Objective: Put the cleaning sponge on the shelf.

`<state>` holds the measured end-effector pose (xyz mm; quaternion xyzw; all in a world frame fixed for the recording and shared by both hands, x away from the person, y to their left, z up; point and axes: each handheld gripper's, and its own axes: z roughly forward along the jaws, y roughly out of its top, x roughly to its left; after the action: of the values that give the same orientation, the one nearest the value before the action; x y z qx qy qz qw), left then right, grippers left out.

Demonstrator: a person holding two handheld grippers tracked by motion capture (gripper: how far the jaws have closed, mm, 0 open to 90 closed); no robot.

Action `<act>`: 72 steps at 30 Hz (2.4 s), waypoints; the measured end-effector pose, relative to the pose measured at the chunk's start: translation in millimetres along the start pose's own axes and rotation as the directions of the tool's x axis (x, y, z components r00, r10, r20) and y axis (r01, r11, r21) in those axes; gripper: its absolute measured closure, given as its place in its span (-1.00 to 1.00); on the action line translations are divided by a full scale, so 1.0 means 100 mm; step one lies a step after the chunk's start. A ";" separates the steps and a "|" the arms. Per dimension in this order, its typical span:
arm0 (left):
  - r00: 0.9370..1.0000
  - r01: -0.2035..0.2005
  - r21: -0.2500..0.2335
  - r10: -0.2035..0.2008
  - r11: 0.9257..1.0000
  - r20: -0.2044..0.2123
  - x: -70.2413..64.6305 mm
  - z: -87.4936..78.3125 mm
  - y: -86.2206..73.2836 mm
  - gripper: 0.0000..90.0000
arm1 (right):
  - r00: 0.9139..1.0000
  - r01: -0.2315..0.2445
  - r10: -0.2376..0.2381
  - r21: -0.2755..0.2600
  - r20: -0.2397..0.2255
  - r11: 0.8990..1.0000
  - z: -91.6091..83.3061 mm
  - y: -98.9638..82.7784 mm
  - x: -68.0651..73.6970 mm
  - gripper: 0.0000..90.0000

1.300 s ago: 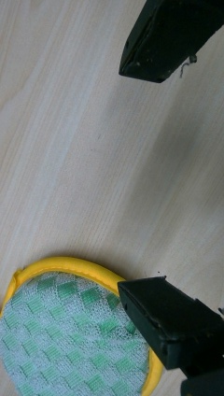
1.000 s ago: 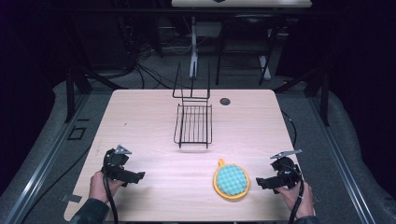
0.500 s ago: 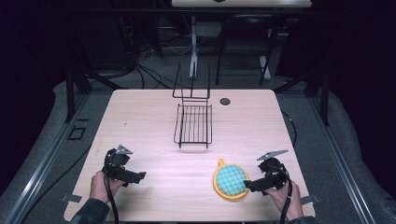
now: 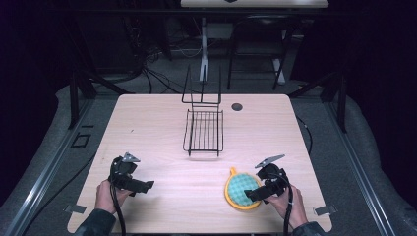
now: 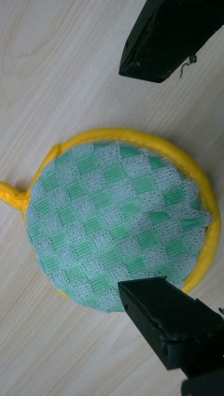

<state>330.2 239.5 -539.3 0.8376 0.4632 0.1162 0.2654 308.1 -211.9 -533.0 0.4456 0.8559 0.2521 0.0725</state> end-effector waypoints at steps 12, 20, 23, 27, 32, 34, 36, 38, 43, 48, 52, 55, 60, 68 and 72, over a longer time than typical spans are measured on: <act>1.000 0.002 0.003 -0.002 1.000 0.003 0.01 0.00 -0.01 -0.99 | 0.999 0.040 -0.040 0.061 0.003 0.997 0.16 0.12 0.07 -0.65; 1.000 0.001 0.006 -0.001 1.000 0.003 0.00 0.00 -0.01 -0.99 | 1.000 0.028 -0.027 0.079 -0.014 0.997 0.17 0.10 0.08 -0.21; 1.000 0.000 0.008 0.000 1.000 0.000 0.00 0.00 -0.01 -0.99 | 1.000 0.024 -0.022 0.083 -0.016 0.996 0.17 0.09 0.08 -0.06; 1.000 -0.005 0.007 0.005 1.000 -0.009 -0.01 -0.01 -0.01 -0.99 | 1.000 0.016 -0.016 0.085 -0.006 0.996 0.16 0.09 0.08 0.17; 1.000 -0.005 0.013 0.005 1.000 -0.015 -0.01 0.01 -0.01 -0.98 | 1.000 -0.006 0.006 0.074 0.008 0.997 0.15 0.08 0.06 0.46; 1.000 -0.004 0.012 0.004 1.000 -0.015 -0.01 0.01 -0.01 -0.98 | 1.000 -0.016 0.015 0.067 0.011 0.998 0.15 0.07 0.06 0.57; 1.000 -0.008 0.007 0.008 1.000 -0.022 -0.01 0.00 -0.01 -0.98 | 1.000 -0.017 0.016 0.059 0.017 0.998 0.15 0.07 0.07 0.65; 1.000 -0.009 0.007 0.010 1.000 -0.020 -0.01 -0.01 -0.01 -0.98 | 1.000 -0.021 0.020 0.053 0.018 0.998 0.13 0.07 0.07 0.74; 1.000 -0.012 -0.003 0.012 1.000 -0.022 -0.01 -0.02 0.00 -0.97 | 0.999 -0.032 0.032 -0.016 0.011 0.999 0.06 0.07 0.04 0.95; 1.000 -0.009 -0.007 0.009 1.000 -0.023 -0.01 -0.02 0.00 -0.97 | 1.000 -0.024 0.025 -0.048 0.013 0.999 0.03 0.08 0.06 0.96; 1.000 -0.011 -0.014 0.011 1.000 -0.027 -0.02 -0.03 0.00 -0.97 | 1.000 0.002 -0.002 -0.080 0.011 0.997 -0.02 0.09 0.11 0.96; 1.000 -0.007 -0.016 0.007 1.000 -0.025 -0.01 -0.04 0.00 -0.97 | 1.000 0.008 -0.008 -0.102 -0.002 0.995 -0.08 0.10 0.13 0.96; 1.000 -0.004 -0.021 0.004 1.000 -0.026 -0.01 -0.03 0.00 -0.98 | 1.000 0.003 -0.004 -0.134 -0.006 0.991 -0.15 0.11 0.10 0.96; 1.000 -0.005 -0.026 0.005 1.000 -0.024 -0.01 -0.05 0.00 -0.98 | 1.000 0.007 -0.007 -0.179 -0.002 0.984 -0.25 0.12 0.09 0.96; 1.000 -0.004 -0.029 0.003 1.000 -0.028 0.00 -0.04 0.00 -0.98 | 1.000 0.000 -0.001 -0.192 -0.006 0.981 -0.29 0.12 0.08 0.96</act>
<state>328.1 240.9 -535.9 0.8328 0.4635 0.1349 0.2708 302.2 -210.0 -501.3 0.4355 0.8280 0.3349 0.1125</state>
